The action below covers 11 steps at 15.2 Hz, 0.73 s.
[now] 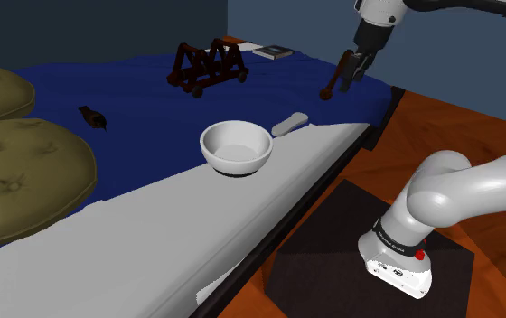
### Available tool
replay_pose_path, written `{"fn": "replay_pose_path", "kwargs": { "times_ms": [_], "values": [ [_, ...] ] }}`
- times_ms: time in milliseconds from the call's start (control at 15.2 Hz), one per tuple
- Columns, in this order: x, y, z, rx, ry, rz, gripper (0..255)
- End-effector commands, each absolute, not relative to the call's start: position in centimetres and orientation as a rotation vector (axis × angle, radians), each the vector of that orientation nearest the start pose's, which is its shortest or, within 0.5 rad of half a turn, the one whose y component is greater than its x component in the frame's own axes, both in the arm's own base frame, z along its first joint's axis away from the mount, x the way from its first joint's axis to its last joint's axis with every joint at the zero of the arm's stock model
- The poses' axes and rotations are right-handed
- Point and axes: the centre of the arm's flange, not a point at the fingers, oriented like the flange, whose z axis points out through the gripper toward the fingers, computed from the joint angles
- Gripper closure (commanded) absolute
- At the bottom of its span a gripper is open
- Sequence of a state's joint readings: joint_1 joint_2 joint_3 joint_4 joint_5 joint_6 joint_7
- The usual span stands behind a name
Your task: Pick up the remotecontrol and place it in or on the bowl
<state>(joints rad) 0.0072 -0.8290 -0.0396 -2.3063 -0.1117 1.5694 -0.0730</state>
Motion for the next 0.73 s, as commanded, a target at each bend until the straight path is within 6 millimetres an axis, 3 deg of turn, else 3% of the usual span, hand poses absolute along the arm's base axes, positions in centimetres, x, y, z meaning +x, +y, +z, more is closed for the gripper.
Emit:
{"fn": "replay_pose_path", "kwargs": {
  "times_ms": [0, 330, 660],
  "values": [
    [29.4, -2.6, 62.7, -3.224, -0.076, -0.142, 0],
    [34.8, -1.4, 58.5, -3.183, 0.446, -0.112, 0],
    [40.2, -1.9, 54.2, -3.057, 0.950, -0.081, 0]
  ]
}}
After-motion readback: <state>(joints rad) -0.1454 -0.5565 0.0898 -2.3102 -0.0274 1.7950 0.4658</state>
